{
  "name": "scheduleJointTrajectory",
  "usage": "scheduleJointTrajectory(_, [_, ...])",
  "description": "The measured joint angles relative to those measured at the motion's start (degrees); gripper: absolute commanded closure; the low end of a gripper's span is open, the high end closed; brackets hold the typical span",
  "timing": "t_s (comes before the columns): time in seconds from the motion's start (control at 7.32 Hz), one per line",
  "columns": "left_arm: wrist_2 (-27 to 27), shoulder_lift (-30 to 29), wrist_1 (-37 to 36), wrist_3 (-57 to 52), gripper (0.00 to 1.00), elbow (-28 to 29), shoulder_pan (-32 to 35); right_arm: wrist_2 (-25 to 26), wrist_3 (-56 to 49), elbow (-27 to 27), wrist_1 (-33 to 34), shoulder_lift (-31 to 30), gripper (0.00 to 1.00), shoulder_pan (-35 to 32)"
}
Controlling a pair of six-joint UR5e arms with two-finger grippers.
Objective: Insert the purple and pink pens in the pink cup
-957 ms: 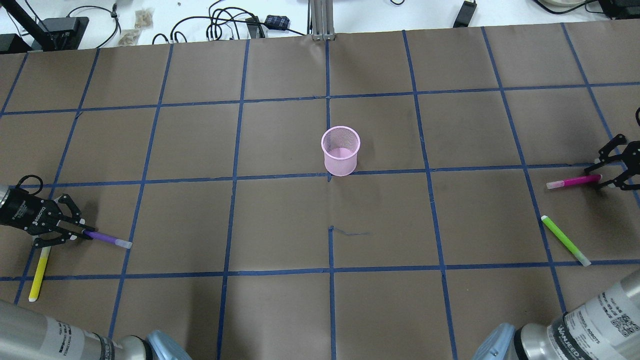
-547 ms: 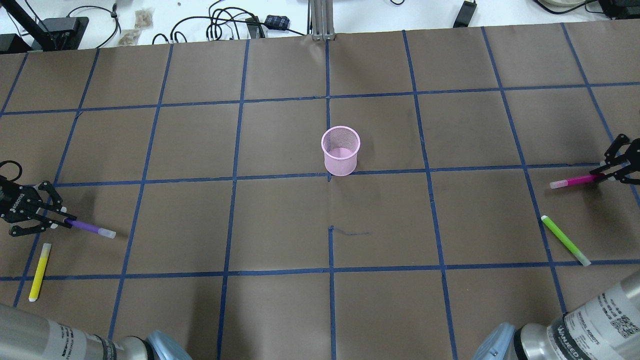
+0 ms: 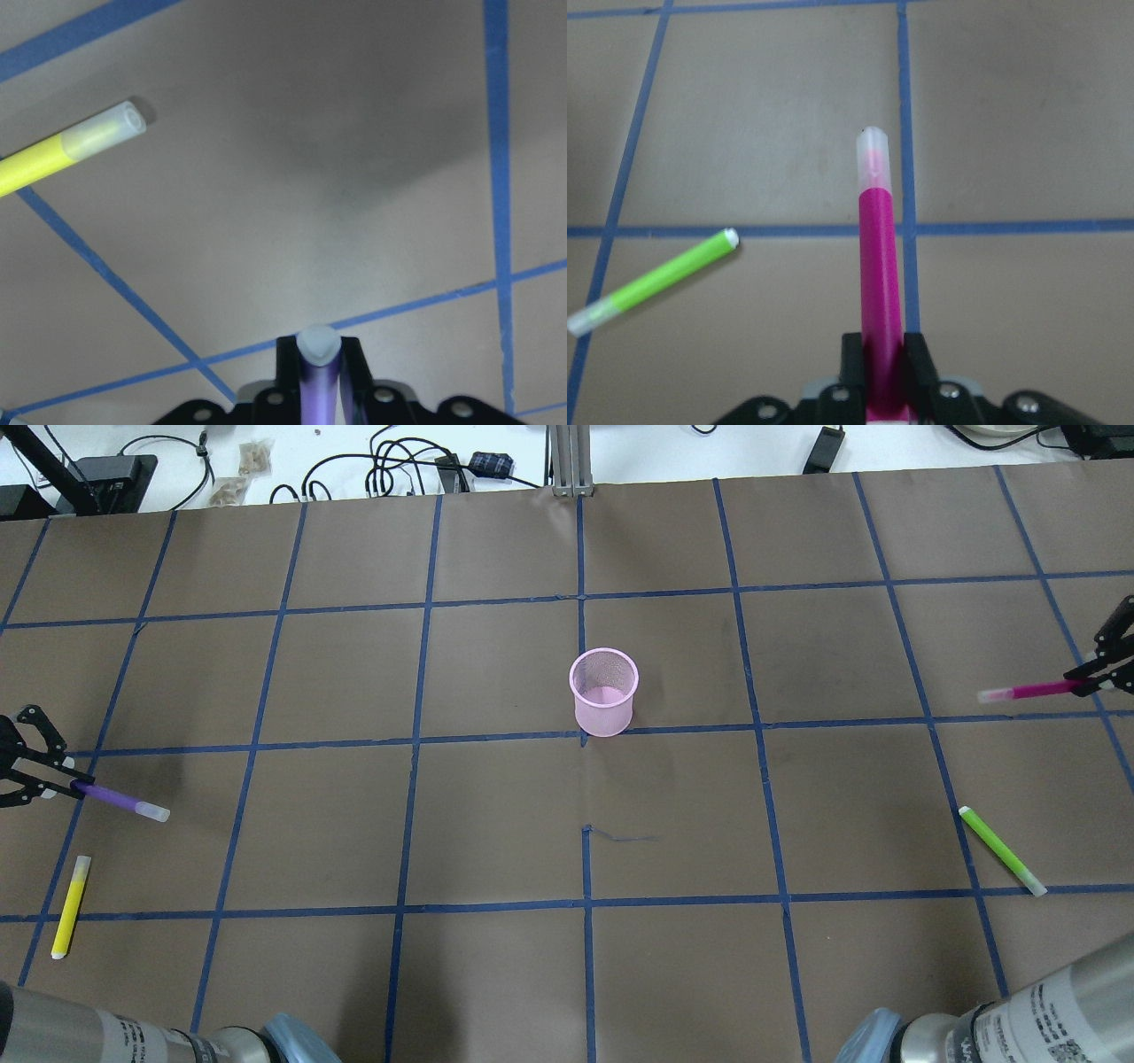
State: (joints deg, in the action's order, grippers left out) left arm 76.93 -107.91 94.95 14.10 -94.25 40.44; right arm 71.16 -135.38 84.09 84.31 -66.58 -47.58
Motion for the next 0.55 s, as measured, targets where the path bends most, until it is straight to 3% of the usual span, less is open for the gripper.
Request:
scheduleJointTrajectory(0.27, [0.28, 4.19, 1.12, -0.09, 0.96, 1.06, 2.14, 0.22, 17.92, 0.00, -0.44, -7.51, 0.95, -10.55])
scheduleJointTrajectory(0.55, [1.39, 7.76, 1.41, 2.56, 0.96, 2.53, 6.45, 2.81, 38.31, -0.30, 2.49, -10.73, 0.96, -23.56])
